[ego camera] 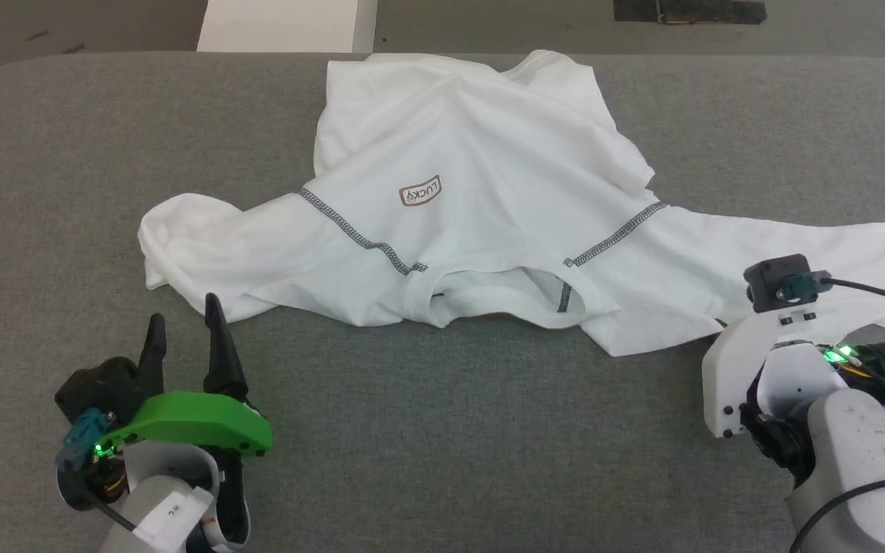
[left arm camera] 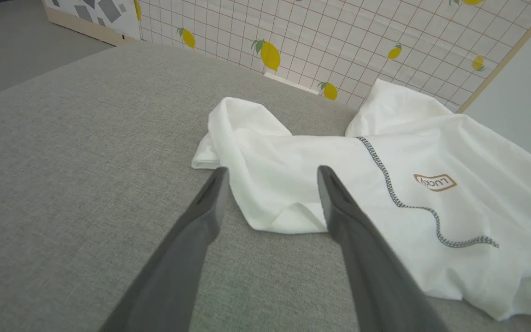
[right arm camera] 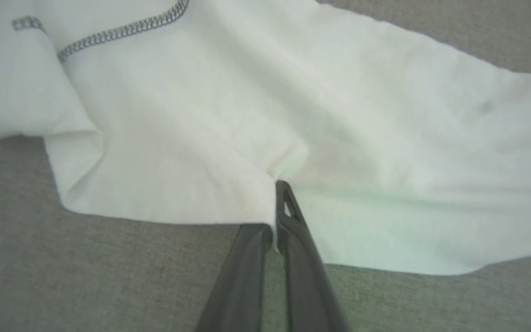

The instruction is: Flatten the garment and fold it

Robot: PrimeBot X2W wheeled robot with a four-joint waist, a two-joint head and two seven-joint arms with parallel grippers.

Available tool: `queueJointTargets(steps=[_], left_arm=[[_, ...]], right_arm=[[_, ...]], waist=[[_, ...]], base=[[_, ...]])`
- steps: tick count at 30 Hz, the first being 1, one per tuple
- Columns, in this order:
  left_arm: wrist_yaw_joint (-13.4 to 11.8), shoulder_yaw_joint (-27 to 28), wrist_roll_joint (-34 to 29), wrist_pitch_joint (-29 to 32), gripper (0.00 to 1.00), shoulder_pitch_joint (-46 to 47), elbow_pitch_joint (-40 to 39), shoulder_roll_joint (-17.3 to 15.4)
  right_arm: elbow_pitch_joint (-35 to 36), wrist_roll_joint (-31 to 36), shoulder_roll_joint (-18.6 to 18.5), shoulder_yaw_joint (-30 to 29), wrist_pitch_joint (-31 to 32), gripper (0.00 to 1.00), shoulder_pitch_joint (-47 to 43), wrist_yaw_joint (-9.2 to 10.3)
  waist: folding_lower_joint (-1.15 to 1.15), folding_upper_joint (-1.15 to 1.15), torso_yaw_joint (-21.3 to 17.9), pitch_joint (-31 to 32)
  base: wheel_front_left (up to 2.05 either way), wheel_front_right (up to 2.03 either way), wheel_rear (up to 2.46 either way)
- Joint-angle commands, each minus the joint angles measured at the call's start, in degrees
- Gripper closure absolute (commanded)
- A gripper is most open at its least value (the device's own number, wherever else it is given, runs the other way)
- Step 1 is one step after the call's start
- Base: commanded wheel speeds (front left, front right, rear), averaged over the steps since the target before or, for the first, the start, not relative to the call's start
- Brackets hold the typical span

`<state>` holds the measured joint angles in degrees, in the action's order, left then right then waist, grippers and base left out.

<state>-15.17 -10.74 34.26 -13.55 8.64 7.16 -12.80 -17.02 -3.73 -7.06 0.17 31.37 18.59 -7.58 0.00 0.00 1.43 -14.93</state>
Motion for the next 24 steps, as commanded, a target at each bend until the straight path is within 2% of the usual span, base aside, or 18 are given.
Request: queueJointTargets(steps=[1,8,12,19,24], left_arm=[[0.46,-0.5,-0.54,0.61,0.0,1.27,-0.02,-0.59],[1.24,-4.08,-1.32,6.38,0.0,2.67,-2.18,-1.73],[0.76,-6.33,-0.46,12.52,0.0,2.87,-1.95,-1.54],[-0.15,-8.77,0.02,24.77,0.0,7.49,2.3,-3.7],[0.32,-8.13,2.71,29.36,0.0,11.42,6.38,-3.3]], right_arm=[[-0.39,-0.94,-0.1,-0.33,-0.56,1.0,0.37,0.09],[4.28,-3.51,-0.64,-3.67,-1.56,1.0,-0.07,0.09],[7.87,-3.87,-1.07,-4.67,-0.61,1.0,-1.29,0.09],[11.66,-4.41,-0.63,-4.59,1.31,1.0,-3.11,0.09],[12.74,-4.55,-0.28,-3.95,1.68,1.0,-3.32,0.09]], waist=[[0.0,0.0,-0.16,0.23],[0.0,0.0,-0.8,1.3],[0.0,0.0,-1.25,1.77],[0.0,0.0,-1.52,1.55],[0.0,0.0,-1.99,0.55]], base=[[0.0,0.0,0.0],[0.0,0.0,0.0],[0.0,0.0,0.0],[0.0,0.0,0.0],[0.0,0.0,0.0]])
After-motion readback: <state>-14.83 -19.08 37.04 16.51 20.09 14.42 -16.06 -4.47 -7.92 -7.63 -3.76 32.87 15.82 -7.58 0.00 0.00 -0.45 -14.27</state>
